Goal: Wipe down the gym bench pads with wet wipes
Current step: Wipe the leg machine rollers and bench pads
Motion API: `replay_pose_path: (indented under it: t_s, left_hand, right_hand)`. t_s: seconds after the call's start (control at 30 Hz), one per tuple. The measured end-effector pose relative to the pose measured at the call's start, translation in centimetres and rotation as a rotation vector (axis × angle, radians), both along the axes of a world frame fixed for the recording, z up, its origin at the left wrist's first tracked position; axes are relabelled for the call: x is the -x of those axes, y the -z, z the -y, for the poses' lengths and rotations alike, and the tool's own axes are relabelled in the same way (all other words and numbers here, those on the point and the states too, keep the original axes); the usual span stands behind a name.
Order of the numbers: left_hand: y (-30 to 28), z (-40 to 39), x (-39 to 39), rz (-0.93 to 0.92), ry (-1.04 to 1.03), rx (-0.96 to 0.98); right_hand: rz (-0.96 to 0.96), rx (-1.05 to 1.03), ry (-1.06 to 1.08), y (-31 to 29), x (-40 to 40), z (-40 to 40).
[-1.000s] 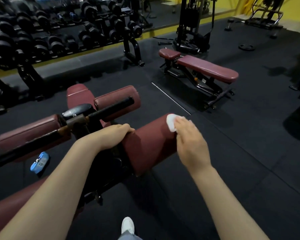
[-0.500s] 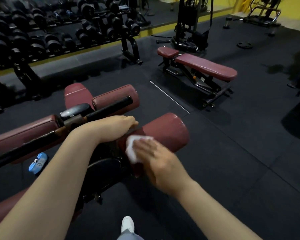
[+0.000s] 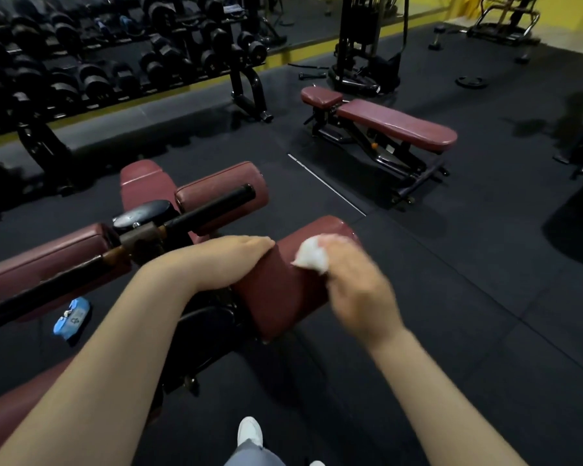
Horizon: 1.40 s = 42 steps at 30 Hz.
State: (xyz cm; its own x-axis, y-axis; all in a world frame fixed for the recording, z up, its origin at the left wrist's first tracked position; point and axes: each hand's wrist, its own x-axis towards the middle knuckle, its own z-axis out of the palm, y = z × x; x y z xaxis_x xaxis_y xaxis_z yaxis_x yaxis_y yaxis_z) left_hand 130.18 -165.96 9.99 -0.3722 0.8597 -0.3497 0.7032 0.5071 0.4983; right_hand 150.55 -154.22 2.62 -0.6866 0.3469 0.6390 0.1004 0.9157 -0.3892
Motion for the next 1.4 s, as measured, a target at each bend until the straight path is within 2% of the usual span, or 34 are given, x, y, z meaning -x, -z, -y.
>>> replay_pose_path:
  t_s: [0.07,0.1,0.2,0.27,0.3,0.4,0.47,0.57,0.63,0.7,0.77,0.83,0.9,0.97,1.03,1.2,1.4]
  left_hand:
    - [0.3,-0.2,-0.4,0.117,-0.089,0.056]
    - [0.7,-0.6,-0.3,0.169,-0.128,0.076]
    - [0.6,-1.4,0.5,0.219,-0.265,0.134]
    - [0.0,-1.0,1.1,0.197,-0.252,0.124]
    - [-0.2,-0.6,1.3,0.181,-0.227,0.073]
    - [-0.5,0.5,0.9,0.152,-0.172,-0.001]
    - [-0.1,0.6,0.1,0.090,-0.094,0.055]
    - [0.5,-0.1,-0.3,0.148,-0.116,0.077]
    - [0.6,-0.3,-0.1,0.146,-0.149,0.107]
    - [0.6,-0.3,0.1,0.149,-0.203,0.122]
    - [0.5,0.0,0.1,0.203,-0.274,0.084]
    - [0.5,0.1,-0.2,0.286,-0.329,0.038]
    - [0.5,0.3,-0.7,0.303,-0.327,0.021]
    - [0.2,0.6,-1.5,0.234,-0.271,0.021]
    - [0.0,1.2,-2.2,0.112,-0.239,-0.008]
    - [-0.7,4.5,-2.4,0.007,-0.245,-0.192]
    - [-1.6,11.0,-4.9,-0.057,-0.174,-0.393]
  right_hand:
    - [-0.051,0.077,0.223,-0.7,0.1,-0.7]
    - [-0.075,0.044,0.194,-0.6,0.8,0.5]
    - [0.016,-0.112,-0.215,0.3,2.2,5.3]
    - [0.042,-0.137,-0.286,0.0,1.9,4.0]
    - [0.031,-0.091,-0.228,-0.2,1.5,2.4]
    - [0.037,0.053,0.231,-0.9,0.1,-1.5]
    - [0.001,0.072,0.339,-0.9,0.5,-0.7]
    - [-0.063,0.006,0.033,-1.0,2.1,3.9]
    - [0.035,-0.040,-0.197,-0.8,2.2,6.2]
    - [0.092,-0.085,-0.336,-0.9,1.7,6.2]
    - [0.097,-0.139,-0.343,-1.1,1.3,4.3]
    - [0.076,-0.135,-0.161,-1.5,0.9,1.4]
    - [0.097,-0.063,0.108,-2.0,0.5,-1.7]
    - [0.174,0.016,0.324,-2.0,-0.4,-4.2]
    - [0.244,0.160,0.416,-1.8,-1.7,-5.9]
    - [0.063,0.505,0.380,-3.1,-4.0,-4.0]
    - [-0.030,0.724,0.181,-5.1,-3.3,3.3]
